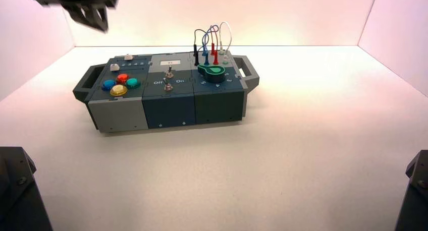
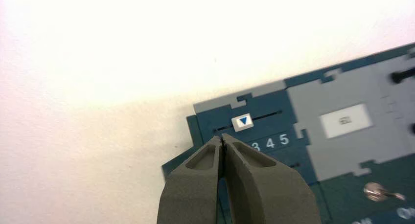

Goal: Move the top slider to position 3.

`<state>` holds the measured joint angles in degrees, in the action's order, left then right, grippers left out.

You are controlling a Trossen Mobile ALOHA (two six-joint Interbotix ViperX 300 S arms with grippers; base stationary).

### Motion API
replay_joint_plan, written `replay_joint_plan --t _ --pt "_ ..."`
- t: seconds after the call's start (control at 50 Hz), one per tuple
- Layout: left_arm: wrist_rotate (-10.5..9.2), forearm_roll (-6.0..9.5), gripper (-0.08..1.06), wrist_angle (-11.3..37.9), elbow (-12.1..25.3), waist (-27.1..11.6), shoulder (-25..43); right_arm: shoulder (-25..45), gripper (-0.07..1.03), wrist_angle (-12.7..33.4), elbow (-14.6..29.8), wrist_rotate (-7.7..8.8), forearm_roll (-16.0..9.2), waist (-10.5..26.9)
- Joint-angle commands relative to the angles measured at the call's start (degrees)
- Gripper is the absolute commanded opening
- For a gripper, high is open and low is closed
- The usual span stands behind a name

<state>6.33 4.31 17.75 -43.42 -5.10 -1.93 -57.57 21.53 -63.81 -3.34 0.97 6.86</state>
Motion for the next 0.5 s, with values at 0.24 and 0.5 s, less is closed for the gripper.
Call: replay_joint_plan --t 0.24,0.5 --pt "0.26 -0.09 -0.03 1.3 6.1 0.5 7.4 1.3 -0.02 -0.4 1.1 -0.18 -0.2 0.2" --pt "0.35 -0.09 -0.03 1.4 8.4 0.5 8.9 1.6 -0.02 -0.4 1.1 -0.18 -0.2 0.2"
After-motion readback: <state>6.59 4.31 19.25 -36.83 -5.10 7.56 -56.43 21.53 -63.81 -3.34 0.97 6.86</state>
